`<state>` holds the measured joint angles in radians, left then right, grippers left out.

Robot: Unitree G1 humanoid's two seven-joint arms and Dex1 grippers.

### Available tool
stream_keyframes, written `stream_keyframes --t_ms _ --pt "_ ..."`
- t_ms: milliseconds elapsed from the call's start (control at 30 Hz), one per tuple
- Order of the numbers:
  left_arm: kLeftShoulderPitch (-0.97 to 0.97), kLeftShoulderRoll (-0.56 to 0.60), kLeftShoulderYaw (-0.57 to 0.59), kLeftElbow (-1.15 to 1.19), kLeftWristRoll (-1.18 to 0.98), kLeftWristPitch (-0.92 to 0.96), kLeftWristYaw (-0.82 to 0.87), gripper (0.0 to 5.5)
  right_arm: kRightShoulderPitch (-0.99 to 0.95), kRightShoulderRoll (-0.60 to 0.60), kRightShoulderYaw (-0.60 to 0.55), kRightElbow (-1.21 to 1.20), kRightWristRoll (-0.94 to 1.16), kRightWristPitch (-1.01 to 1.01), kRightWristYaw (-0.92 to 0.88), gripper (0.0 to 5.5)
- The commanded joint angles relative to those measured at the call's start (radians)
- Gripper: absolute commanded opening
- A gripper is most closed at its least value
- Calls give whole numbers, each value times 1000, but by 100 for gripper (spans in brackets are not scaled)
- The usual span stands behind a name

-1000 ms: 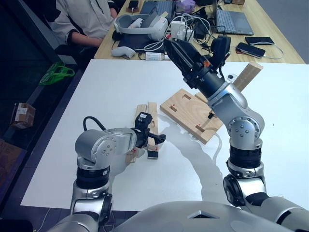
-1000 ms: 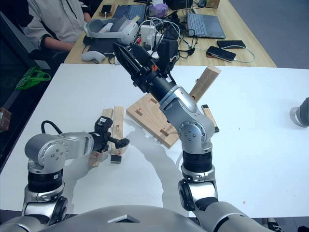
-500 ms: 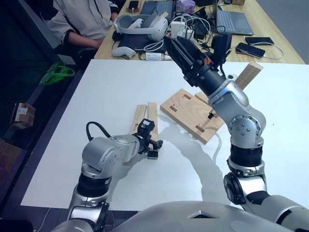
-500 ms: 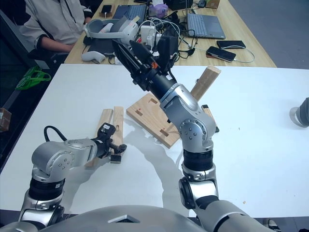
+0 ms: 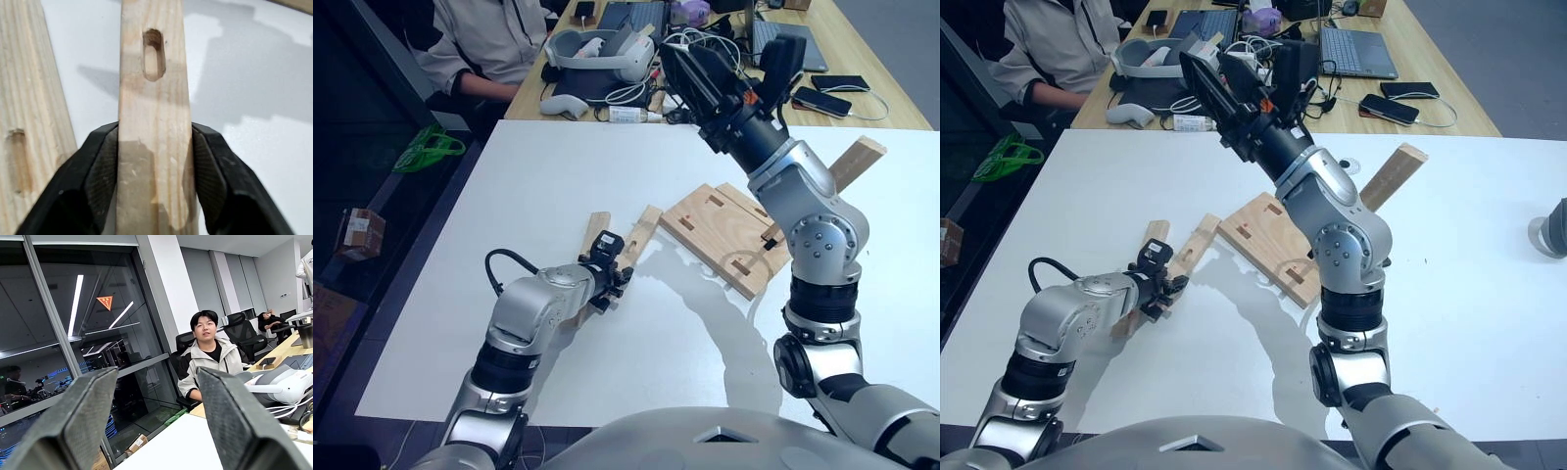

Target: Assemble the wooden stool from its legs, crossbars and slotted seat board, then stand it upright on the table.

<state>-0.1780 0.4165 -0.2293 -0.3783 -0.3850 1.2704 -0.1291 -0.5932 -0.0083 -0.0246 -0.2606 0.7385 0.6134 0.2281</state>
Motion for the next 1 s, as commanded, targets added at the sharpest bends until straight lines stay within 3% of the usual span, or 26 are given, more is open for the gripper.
stream_keyframes --t_ms 33,333,567,833,1000 --pt "-3 -11 6 44 32 -24 -9 206 -13 -5 -6 1 -13 -3 -4 303" --pt "-254 -74 156 130 152 -238 69 206 -39 -52 -99 19 15 34 -50 303" --pt "-432 -124 271 170 254 -541 176 206 -80 -137 -221 37 157 123 -25 303" --pt "-463 -234 147 170 258 -732 65 206 -87 -272 -307 60 431 286 96 303" --pt "-475 -295 80 133 237 -774 -23 206 -79 -344 -281 129 410 293 193 303"
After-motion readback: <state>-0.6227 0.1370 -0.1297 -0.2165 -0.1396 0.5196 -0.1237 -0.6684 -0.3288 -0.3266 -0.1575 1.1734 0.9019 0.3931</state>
